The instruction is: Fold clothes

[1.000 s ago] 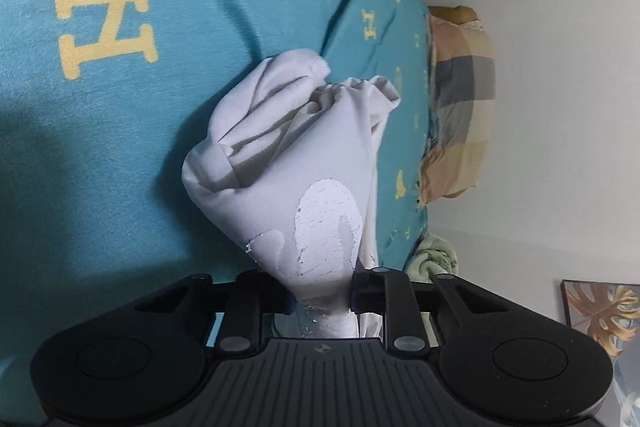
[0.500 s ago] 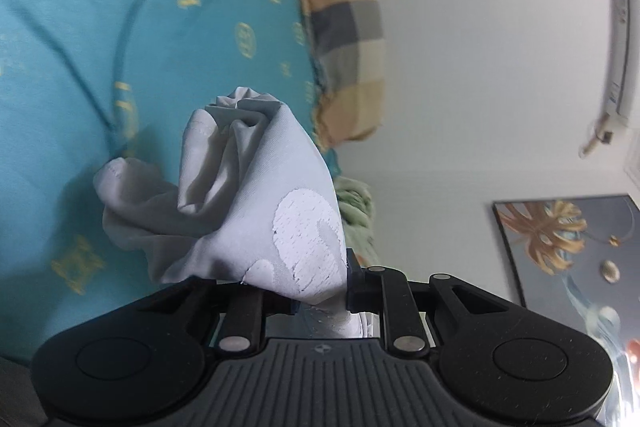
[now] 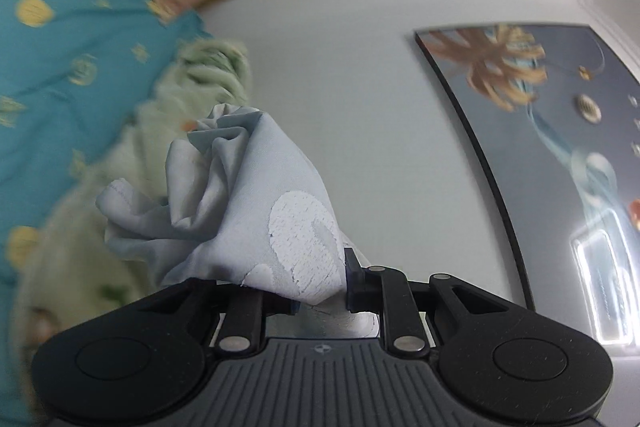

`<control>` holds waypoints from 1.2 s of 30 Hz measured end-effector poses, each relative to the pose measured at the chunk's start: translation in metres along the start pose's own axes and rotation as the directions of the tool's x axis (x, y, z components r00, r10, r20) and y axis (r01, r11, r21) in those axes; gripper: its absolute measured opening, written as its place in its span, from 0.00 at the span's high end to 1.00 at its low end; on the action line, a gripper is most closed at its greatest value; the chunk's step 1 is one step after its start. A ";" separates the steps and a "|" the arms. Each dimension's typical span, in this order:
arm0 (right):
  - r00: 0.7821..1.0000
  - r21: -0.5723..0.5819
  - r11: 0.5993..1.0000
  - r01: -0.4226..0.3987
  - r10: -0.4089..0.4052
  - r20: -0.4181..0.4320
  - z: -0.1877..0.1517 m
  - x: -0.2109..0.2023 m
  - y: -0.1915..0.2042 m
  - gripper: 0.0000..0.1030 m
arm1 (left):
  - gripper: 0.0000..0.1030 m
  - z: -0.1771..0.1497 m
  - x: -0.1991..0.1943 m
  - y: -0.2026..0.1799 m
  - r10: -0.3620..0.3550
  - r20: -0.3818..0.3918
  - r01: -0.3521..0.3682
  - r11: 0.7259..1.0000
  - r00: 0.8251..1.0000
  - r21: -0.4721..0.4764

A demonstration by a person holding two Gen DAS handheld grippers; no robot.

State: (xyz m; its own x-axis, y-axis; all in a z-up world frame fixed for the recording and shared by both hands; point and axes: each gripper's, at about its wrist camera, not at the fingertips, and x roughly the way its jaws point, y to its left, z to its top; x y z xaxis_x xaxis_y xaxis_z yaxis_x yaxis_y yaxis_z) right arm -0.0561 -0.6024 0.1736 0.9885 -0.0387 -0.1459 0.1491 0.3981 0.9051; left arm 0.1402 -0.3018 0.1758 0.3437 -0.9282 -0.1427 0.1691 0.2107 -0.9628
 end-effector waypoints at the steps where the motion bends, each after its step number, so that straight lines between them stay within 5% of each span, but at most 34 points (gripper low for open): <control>1: 1.000 -0.019 1.000 0.011 -0.010 0.030 0.014 -0.004 -0.004 0.79 | 0.80 -0.004 0.026 -0.003 -0.015 -0.020 0.016 1.000 1.000 0.016; 4: 0.995 -0.023 0.997 0.076 -0.074 0.067 0.034 -0.015 -0.039 0.79 | 0.80 -0.019 0.102 -0.001 -0.048 -0.081 0.054 0.996 0.996 0.074; 8: 0.979 0.019 0.981 0.193 -0.193 0.060 0.039 -0.028 -0.109 0.79 | 0.80 -0.058 0.158 0.049 -0.009 -0.173 0.020 0.998 0.985 0.066; 12: 0.953 0.085 0.950 0.301 -0.303 0.005 0.029 -0.039 -0.175 0.79 | 0.80 -0.096 0.167 0.113 0.087 -0.272 -0.070 0.995 0.958 0.071; 14: 0.957 0.095 0.952 0.291 -0.291 -0.009 0.020 -0.045 -0.189 0.79 | 0.79 -0.107 0.162 0.137 0.103 -0.300 -0.091 0.995 0.948 0.051; 20: 0.945 0.040 0.944 0.328 -0.327 -0.017 0.011 -0.043 -0.185 0.77 | 0.72 -0.131 0.156 0.136 0.169 -0.303 -0.113 0.974 0.938 0.196; 22: 0.938 0.043 0.937 0.347 -0.346 -0.026 0.012 -0.044 -0.178 0.76 | 0.63 -0.137 0.153 0.118 0.215 -0.285 -0.131 0.949 0.934 0.287; 24: 0.932 0.044 0.931 0.362 -0.361 -0.031 0.013 -0.049 -0.170 0.75 | 0.40 -0.147 0.148 0.097 0.250 -0.272 -0.136 0.915 0.929 0.379; 27: 0.926 -0.017 0.926 0.378 -0.378 -0.012 0.005 -0.071 -0.150 0.75 | 0.25 -0.158 0.132 0.070 0.295 -0.247 -0.143 0.858 0.923 0.493; 31: 0.922 -0.139 0.912 0.385 -0.387 0.011 -0.011 -0.105 -0.113 0.74 | 0.21 -0.166 0.097 0.029 0.297 -0.208 -0.113 0.784 0.932 0.611; 36: 0.922 -0.339 0.860 0.381 -0.381 0.070 -0.043 -0.141 -0.054 0.74 | 0.09 -0.198 0.032 -0.032 0.305 -0.132 -0.109 0.659 0.943 0.744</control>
